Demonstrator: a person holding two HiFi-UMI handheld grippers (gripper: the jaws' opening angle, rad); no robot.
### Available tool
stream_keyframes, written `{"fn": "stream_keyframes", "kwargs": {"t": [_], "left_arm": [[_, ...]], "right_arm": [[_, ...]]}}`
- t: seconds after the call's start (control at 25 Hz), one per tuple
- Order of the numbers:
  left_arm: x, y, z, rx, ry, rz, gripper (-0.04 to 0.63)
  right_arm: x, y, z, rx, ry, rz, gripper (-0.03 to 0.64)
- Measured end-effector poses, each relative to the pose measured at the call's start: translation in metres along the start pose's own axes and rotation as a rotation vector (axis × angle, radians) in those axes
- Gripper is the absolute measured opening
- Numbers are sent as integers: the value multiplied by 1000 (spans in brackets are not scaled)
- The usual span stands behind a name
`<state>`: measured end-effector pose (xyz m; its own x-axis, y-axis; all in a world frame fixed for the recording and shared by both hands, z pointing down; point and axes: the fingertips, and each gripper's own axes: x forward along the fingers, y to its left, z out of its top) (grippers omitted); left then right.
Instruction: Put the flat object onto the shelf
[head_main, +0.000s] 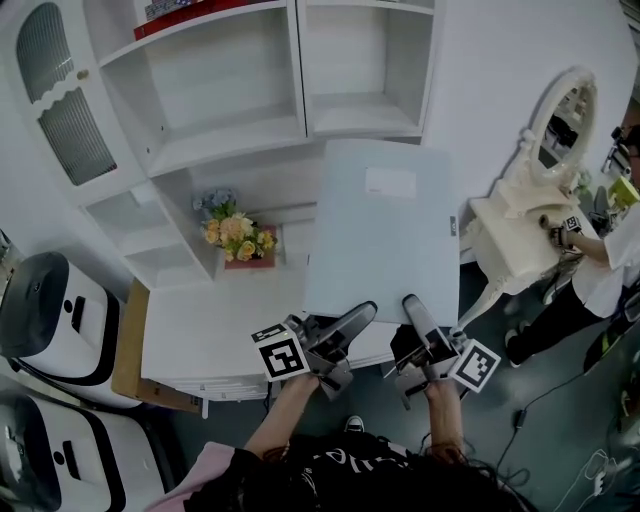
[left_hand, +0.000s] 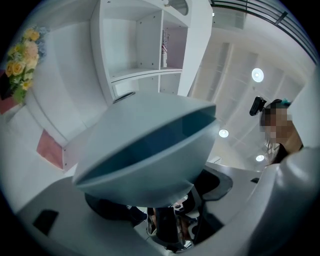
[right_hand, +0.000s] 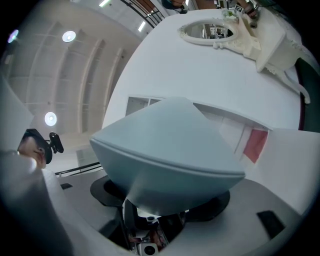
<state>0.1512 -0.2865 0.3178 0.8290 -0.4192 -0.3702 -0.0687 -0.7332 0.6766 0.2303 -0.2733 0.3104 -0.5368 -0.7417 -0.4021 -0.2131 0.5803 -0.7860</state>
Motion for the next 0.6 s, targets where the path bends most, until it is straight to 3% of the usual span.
{"fn": "stream_keyframes", "kwargs": {"t": [0.6], "left_arm": [[65, 10, 47, 64, -74, 22, 373]], "right_arm": [[54, -10, 67, -19, 70, 84, 308]]}}
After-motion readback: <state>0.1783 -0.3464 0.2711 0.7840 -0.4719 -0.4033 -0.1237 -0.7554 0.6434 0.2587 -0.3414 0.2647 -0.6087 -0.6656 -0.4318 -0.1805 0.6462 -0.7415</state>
